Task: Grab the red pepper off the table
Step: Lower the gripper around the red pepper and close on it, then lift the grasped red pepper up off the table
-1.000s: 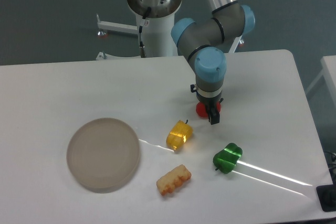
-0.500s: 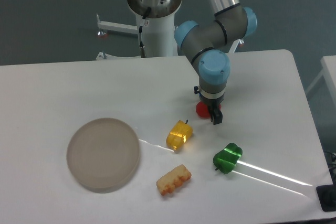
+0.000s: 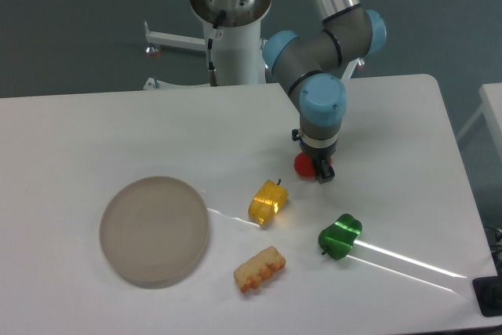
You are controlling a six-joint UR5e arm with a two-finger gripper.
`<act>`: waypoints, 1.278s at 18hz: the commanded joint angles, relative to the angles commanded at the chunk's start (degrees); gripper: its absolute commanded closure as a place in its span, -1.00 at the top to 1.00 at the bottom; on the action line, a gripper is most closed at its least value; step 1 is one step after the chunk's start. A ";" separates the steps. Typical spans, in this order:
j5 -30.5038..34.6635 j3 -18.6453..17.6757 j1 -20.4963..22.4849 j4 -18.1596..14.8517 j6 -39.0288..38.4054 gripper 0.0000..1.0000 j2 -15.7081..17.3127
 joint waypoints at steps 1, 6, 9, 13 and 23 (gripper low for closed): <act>0.00 0.79 0.00 -0.09 0.00 0.26 0.00; -0.79 4.56 -0.17 -0.62 -1.05 0.26 0.53; -3.07 7.47 -0.35 -0.70 -2.63 0.26 0.35; -4.56 10.36 -0.35 -0.70 -6.05 0.25 0.35; -7.64 14.24 -1.14 -0.70 -11.86 0.25 0.09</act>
